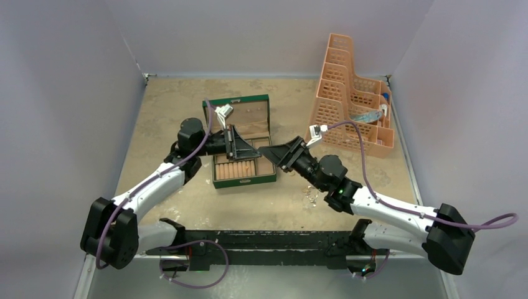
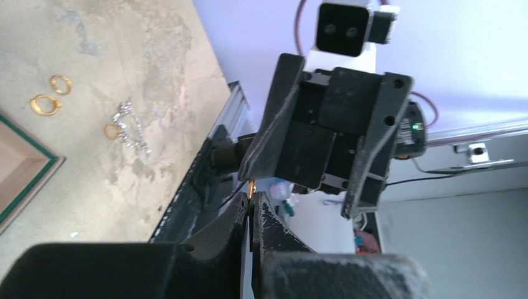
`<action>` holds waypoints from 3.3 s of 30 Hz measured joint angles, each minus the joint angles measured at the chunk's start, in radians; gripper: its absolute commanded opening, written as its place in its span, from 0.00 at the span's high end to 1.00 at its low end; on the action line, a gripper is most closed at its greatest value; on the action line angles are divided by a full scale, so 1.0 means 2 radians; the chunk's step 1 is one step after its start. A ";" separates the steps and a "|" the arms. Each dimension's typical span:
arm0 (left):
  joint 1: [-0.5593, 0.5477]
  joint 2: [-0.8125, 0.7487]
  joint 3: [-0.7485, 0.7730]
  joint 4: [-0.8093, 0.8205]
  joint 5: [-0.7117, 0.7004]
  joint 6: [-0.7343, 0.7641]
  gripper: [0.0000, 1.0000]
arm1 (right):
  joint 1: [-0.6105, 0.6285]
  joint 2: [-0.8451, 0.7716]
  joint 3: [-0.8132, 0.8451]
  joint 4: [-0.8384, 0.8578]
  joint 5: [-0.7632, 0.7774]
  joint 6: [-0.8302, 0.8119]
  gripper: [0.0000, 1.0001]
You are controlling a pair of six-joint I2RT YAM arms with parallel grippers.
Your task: Organize the mixed jewelry
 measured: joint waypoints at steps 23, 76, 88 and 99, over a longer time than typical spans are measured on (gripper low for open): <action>0.005 -0.043 0.005 0.150 -0.035 -0.168 1.00 | -0.002 0.017 -0.006 0.142 -0.020 0.037 0.80; 0.006 -0.305 0.049 -0.465 -0.554 0.118 0.31 | 0.039 0.299 0.299 -0.372 -0.018 -0.126 1.00; 0.006 -0.302 0.049 -0.487 -0.593 0.166 0.30 | 0.052 0.411 0.440 -0.516 0.047 -0.155 1.00; 0.006 -0.296 0.049 -0.487 -0.585 0.169 0.30 | 0.052 0.440 0.477 -0.561 0.074 -0.160 1.00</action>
